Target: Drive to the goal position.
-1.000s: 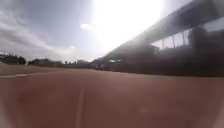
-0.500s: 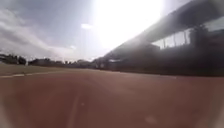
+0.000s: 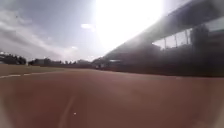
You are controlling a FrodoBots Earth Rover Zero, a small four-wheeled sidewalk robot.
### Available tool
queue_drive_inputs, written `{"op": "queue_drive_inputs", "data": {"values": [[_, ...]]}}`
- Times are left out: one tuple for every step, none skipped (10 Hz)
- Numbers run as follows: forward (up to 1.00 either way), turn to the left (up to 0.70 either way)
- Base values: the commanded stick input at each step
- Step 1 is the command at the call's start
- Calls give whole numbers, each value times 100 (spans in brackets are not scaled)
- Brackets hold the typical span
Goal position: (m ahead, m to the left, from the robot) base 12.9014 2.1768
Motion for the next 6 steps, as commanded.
{"op": "queue_drive_inputs", "data": {"values": [[70, 0], [70, 0], [70, 0], [70, 0], [70, 0], [70, 0]]}}
